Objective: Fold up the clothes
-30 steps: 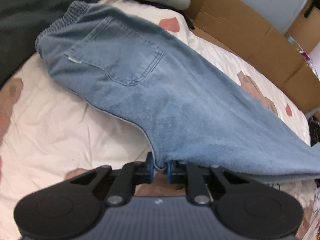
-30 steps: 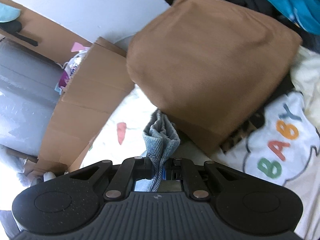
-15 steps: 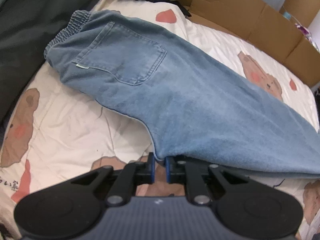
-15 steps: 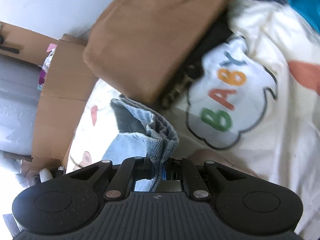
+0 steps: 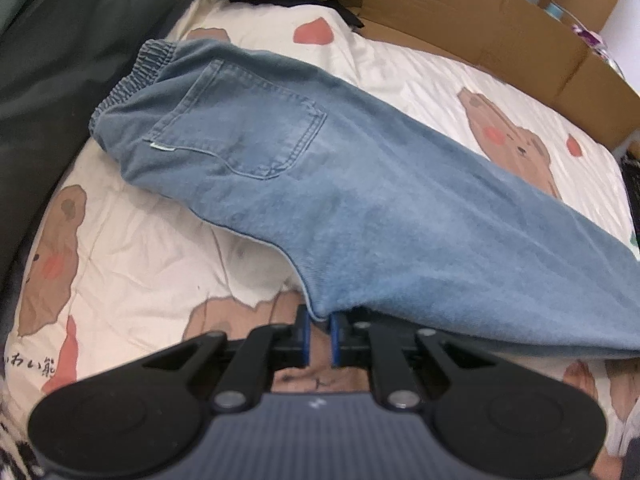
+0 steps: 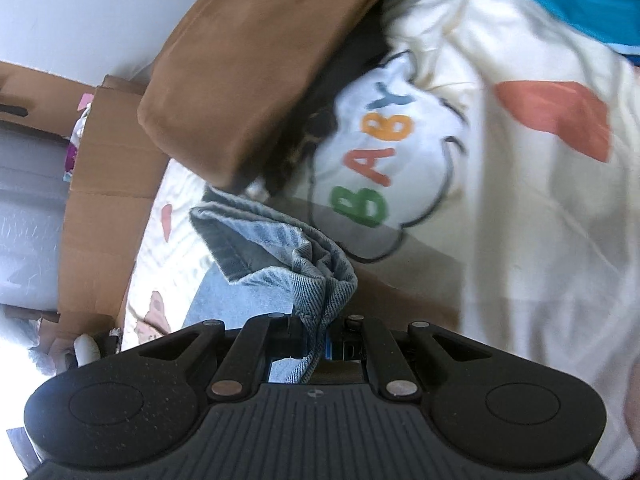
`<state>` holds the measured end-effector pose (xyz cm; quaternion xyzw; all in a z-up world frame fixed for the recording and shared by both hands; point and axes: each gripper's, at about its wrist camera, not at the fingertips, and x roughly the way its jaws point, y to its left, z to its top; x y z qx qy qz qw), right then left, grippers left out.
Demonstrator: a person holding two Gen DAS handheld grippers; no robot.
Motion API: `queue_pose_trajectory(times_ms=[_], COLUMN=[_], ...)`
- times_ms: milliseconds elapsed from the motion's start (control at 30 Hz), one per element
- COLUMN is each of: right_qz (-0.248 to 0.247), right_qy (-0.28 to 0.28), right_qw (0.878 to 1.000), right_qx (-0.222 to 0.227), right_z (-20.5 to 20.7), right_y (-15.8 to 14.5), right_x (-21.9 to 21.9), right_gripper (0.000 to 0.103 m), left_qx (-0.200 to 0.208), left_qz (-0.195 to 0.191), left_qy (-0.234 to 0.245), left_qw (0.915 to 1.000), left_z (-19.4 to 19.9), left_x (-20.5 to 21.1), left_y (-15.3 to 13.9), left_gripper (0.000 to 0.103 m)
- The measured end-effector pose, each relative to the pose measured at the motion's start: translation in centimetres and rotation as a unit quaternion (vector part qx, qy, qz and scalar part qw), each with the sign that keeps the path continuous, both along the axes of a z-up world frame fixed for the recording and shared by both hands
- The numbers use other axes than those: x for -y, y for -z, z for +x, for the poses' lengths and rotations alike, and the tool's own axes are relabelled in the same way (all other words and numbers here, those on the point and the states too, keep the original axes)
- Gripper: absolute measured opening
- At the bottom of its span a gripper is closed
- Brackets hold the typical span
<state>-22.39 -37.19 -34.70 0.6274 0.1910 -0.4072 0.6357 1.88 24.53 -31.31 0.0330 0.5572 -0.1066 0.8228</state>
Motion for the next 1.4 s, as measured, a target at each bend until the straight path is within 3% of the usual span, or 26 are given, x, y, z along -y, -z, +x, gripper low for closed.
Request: queue_pose_trajectory(times_ms=[467, 733, 900, 967, 1133, 1267, 1400], right_qz=[0.019, 0.018, 0.038, 0.048, 0.039, 0.026, -0.020], right_qy=[-0.001, 0.014, 0.024, 0.026, 0.032, 0.049, 0.026], right_qw=[0.999, 0.999, 0.998, 0.997, 0.995, 0.993, 0.993], right_qx=[-0.031, -0.026, -0.050, -0.054, -0.081, -0.107, -0.116], right_z=[-3.5, -5.0, -5.3, -5.2, -6.1, -7.4, -6.9], right_y=[0.7, 0.1, 2.7, 3.3, 2.2, 1.5, -0.3], right_x=[-2.1, -2.1, -2.4, -2.2, -2.2, -2.1, -1.5], right_gripper=[0.006, 0.006, 0.008, 0.015, 0.030, 0.031, 0.032], left_qx=[-0.020, -0.033, -0.060, -0.079, -0.089, -0.080, -0.070], left_qz=[-0.001, 0.000, 0.007, 0.012, 0.031, 0.034, 0.036], left_qy=[0.008, 0.000, -0.003, -0.011, -0.010, -0.020, -0.019], left_qw=[0.9998, 0.9995, 0.9982, 0.9967, 0.9955, 0.9961, 0.9967], left_z=[0.9, 1.2, 2.3, 3.2, 4.1, 4.9, 5.9], left_x=[0.0, 0.3, 0.3, 0.5, 1.0, 0.4, 0.8], left_y=[-0.9, -1.0, 1.1, 1.2, -1.0, -2.9, -4.6], left_gripper=[0.010, 0.010, 0.010, 0.012, 0.014, 0.015, 0.020])
